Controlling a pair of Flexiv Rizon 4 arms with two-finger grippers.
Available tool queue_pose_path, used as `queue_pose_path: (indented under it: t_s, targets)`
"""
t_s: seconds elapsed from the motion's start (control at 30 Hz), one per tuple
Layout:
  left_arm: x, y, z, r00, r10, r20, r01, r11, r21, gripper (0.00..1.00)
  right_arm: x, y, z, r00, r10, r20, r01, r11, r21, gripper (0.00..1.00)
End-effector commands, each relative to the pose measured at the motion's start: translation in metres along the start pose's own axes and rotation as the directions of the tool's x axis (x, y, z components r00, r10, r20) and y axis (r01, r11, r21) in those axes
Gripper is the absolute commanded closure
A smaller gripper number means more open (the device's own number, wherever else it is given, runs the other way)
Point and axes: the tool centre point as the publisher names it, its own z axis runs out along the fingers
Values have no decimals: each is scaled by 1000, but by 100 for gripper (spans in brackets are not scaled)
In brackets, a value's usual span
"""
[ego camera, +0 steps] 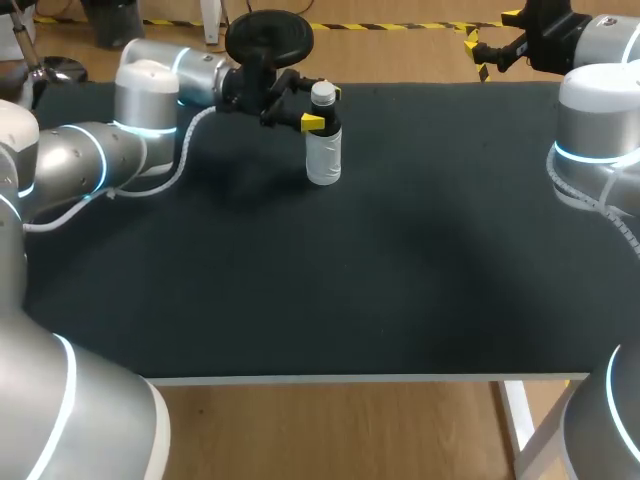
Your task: Unscrew the bottle cap
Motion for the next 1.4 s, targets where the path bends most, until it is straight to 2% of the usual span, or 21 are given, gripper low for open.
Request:
queue_pose_path:
  t_s: [0.03, 0.23, 0.27, 0.37, 0.43, 0.47, 0.5, 0.57, 1.03, 1.4]
  targets:
    - [-7, 2, -1, 995, 0, -95, 0, 1000, -1, 0, 0, 0, 0, 1000, 0, 0, 0, 1000, 0, 0]
    - [-5, 2, 0, 995, 8, -98, -9, 1000, -4, 0, 0, 0, 0, 1000, 0, 0, 0, 1000, 0, 0]
    - [-5, 2, 0, 995, 10, -99, -11, 1000, -3, 10, 0, 0, 0, 1000, 0, 0, 0, 1000, 0, 0]
    - [-4, 3, 2, 995, 17, -103, -17, 1000, -3, 30, 0, 0, 0, 1000, 0, 0, 0, 1000, 0, 0]
    - [-3, 3, 2, 994, 22, -105, -23, 1000, -5, 53, 0, 0, 0, 1000, 0, 0, 0, 1000, 0, 0]
    - [-3, 3, 2, 994, 24, -106, -25, 1000, -6, 62, 0, 0, 0, 1000, 0, 0, 0, 1000, 0, 0]
    - [-2, 3, 1, 994, 27, -106, -28, 1000, -7, 77, 0, 0, 0, 1000, 0, 0, 0, 1000, 0, 0]
    - [-2, 3, 1, 994, 29, -108, -30, 1000, -6, 100, 0, 0, 0, 1000, 0, 0, 0, 1000, 0, 0]
    - [-1, -5, -7, 993, 68, -94, -70, 998, -12, 100, 0, 0, 0, 1000, 0, 0, 0, 1000, 0, 0]
    - [-6, -2, -17, 996, 54, -65, -55, 998, -12, 100, 0, 0, 0, 1000, 0, 0, 0, 1000, 0, 0]
